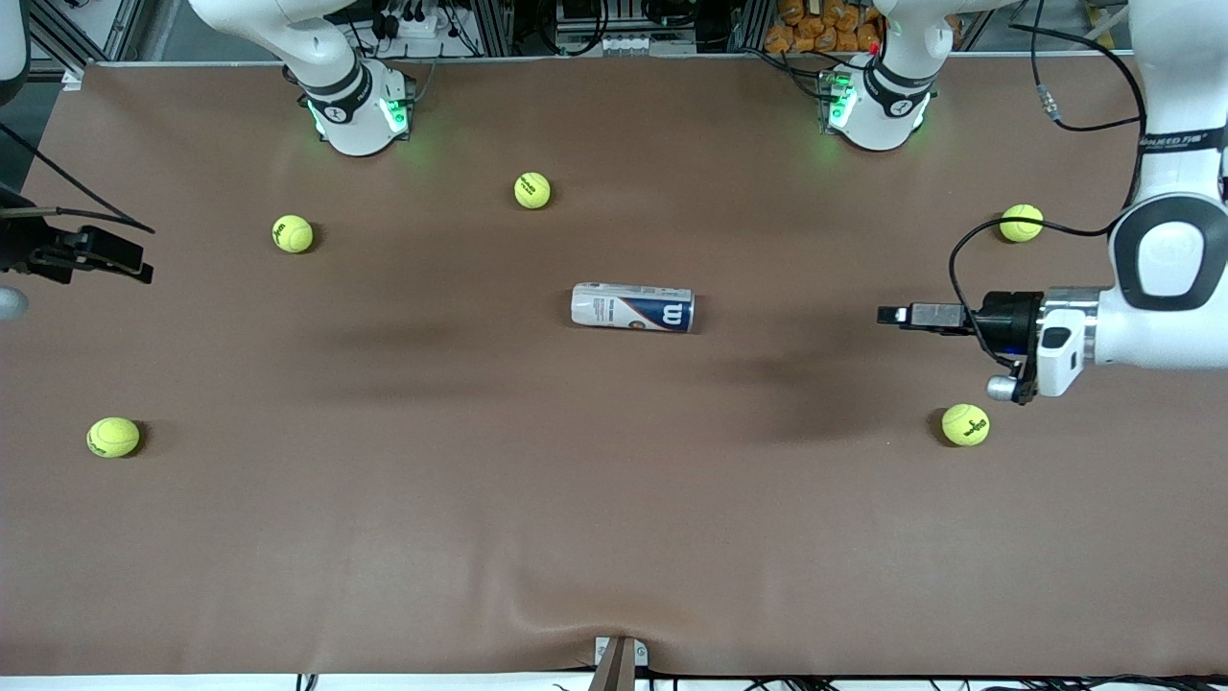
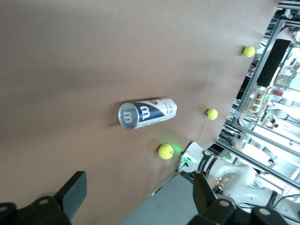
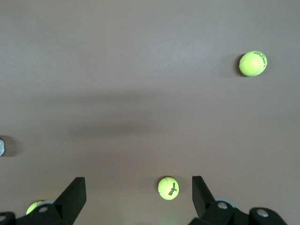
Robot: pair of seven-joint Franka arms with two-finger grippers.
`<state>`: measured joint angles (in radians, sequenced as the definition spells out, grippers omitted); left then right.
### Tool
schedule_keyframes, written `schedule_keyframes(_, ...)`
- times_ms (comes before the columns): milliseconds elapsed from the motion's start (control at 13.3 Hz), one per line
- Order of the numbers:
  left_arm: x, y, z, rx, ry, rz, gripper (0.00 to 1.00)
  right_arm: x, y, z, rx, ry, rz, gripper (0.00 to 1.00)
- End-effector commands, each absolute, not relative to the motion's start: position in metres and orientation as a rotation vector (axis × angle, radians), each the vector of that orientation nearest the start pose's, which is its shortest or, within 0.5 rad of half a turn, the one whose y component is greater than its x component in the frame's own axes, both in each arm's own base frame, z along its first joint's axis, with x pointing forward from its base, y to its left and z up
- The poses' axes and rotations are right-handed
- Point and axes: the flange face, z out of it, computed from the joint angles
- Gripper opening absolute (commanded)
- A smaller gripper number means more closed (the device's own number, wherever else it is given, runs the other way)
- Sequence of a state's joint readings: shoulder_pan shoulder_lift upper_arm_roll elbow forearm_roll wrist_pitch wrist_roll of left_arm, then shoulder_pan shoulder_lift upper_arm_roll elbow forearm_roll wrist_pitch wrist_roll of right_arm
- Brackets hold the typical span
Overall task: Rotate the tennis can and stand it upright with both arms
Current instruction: 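Retract the right gripper while the left gripper reaches toward the can, then move the left gripper to the can's end and close on it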
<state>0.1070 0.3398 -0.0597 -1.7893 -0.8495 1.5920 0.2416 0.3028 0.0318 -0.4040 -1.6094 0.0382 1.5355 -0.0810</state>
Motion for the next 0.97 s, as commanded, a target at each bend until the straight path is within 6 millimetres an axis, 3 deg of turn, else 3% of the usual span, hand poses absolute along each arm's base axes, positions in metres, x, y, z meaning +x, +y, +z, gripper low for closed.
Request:
schedule_keyframes(0, 0.591, -0.062, 0.347, 2.117, 0.057, -0.458, 1.00, 0.533, -0.053, 0.587, -3.061, 0.056, 0.119, 1.00)
schedule_keyframes(75, 0.587, -0.076, 0.338, 2.094, 0.040, -0.450, 1.00, 0.533, -0.053, 0.587, -3.063, 0.046, 0.119, 1.00)
schedule_keyframes(375, 0.580, -0.091, 0.297, 1.985, 0.018, -0.427, 1.00, 0.535, -0.052, 0.590, -3.080, 0.013, 0.092, 1.00)
schedule_keyframes(599, 0.574, -0.108, 0.253, 1.923, -0.005, -0.405, 1.00, 0.540, -0.042, 0.610, -3.164, -0.038, 0.056, 1.00)
schedule_keyframes(899, 0.559, -0.145, 0.227, 1.901, -0.016, -0.375, 1.00, 0.538, -0.048, 0.635, -3.156, 0.000, -0.020, 1.00)
